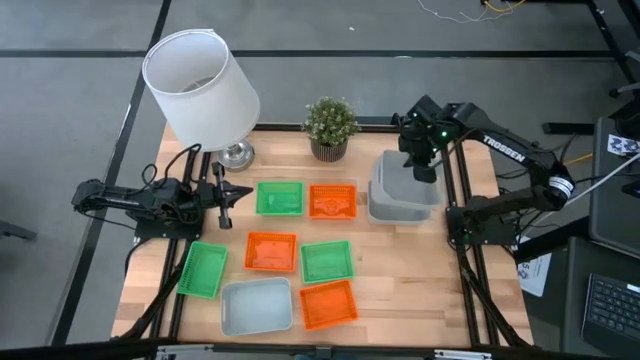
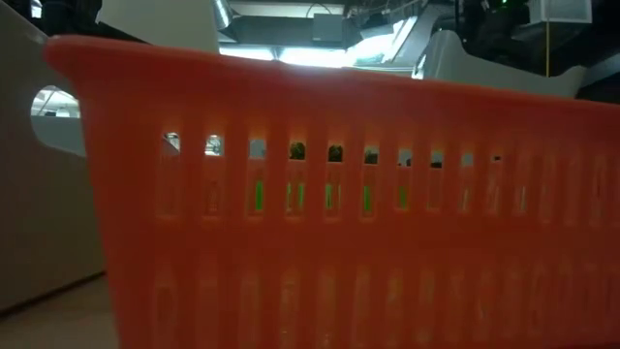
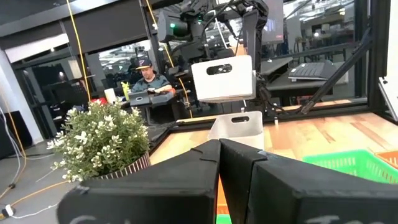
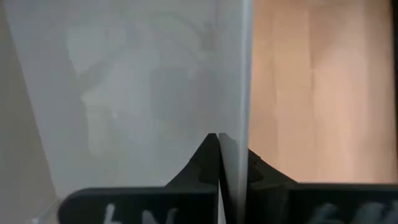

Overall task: Stack baskets by color
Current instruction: Stack the bottom right gray bin on the top of the gray bin

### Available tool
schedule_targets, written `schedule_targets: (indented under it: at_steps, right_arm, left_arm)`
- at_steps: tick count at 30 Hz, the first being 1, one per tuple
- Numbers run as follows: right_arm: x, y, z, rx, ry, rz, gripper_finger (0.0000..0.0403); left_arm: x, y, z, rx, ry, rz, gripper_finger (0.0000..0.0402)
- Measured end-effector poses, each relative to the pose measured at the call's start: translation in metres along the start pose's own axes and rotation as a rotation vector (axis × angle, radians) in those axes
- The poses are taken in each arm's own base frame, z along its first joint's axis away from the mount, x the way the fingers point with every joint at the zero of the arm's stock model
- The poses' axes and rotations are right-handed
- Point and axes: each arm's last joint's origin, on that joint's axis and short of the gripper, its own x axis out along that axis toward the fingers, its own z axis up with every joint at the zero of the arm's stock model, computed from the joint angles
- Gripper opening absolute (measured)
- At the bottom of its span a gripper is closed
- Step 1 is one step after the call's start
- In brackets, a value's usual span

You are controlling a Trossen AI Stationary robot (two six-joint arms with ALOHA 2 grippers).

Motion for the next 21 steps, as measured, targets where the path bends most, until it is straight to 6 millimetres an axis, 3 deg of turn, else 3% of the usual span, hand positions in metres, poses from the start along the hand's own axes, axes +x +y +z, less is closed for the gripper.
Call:
schedule_targets:
  at_steps: [13, 21]
  right_arm:
    - [0.051, 0.006, -0.017, -0.018, 0.144, -0.056, 0.0]
    - [0.056, 0.007, -0.017, -0.038, 0.142, -0.084, 0.0002]
  left_arm:
    - [0.0, -0.001, -0.002, 0.003, 0.025, -0.006, 0.0]
    - [0.0, -0.001, -0.002, 0.001, 0.024, -0.006, 0.0]
